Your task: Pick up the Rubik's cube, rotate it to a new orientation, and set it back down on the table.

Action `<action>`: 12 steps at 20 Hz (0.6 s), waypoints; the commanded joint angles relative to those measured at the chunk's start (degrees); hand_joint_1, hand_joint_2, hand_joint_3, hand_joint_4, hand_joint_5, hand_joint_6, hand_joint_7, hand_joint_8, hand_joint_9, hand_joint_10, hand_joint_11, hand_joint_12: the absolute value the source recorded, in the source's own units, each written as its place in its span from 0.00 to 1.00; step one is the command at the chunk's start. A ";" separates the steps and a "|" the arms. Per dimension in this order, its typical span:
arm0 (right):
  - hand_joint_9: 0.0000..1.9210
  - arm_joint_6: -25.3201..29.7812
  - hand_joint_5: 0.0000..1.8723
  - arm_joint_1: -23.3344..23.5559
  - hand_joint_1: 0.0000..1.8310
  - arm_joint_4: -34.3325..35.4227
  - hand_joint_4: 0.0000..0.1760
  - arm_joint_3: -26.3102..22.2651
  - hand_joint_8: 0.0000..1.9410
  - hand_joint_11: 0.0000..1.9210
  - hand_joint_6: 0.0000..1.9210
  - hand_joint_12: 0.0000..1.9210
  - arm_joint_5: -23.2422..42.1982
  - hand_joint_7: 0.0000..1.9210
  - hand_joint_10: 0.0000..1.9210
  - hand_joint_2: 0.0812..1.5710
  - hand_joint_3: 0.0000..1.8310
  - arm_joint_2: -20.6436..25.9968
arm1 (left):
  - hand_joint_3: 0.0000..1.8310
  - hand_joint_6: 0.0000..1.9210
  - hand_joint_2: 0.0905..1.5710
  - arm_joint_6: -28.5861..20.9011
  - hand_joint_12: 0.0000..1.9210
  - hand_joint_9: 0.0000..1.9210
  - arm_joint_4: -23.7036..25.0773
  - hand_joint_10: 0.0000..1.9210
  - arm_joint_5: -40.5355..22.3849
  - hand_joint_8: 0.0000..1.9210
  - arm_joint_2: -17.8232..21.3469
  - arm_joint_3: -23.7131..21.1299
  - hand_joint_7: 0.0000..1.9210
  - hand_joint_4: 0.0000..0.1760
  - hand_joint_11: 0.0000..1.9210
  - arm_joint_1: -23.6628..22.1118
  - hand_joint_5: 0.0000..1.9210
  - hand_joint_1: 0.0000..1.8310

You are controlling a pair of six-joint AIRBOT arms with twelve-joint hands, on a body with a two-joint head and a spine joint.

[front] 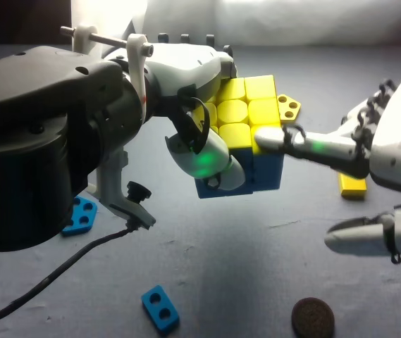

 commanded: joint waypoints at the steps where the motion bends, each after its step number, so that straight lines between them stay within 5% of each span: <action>1: 0.45 -0.22 0.00 -0.01 0.00 0.87 0.00 -0.15 1.00 0.45 0.00 1.00 3.91 0.30 1.00 0.78 0.00 0.01 | 0.00 0.62 0.73 -0.62 1.00 0.19 4.21 0.95 0.26 0.87 0.51 -0.29 0.22 0.00 0.16 -1.26 0.45 0.60; 12: 0.39 -3.88 0.00 -0.04 0.00 4.09 0.00 0.65 1.00 0.39 0.00 1.00 3.24 0.25 1.00 0.78 0.00 -1.91 | 0.00 0.63 0.73 -0.17 0.97 0.19 4.25 0.94 0.23 0.87 0.51 -0.27 0.21 0.00 0.16 -1.18 0.44 0.60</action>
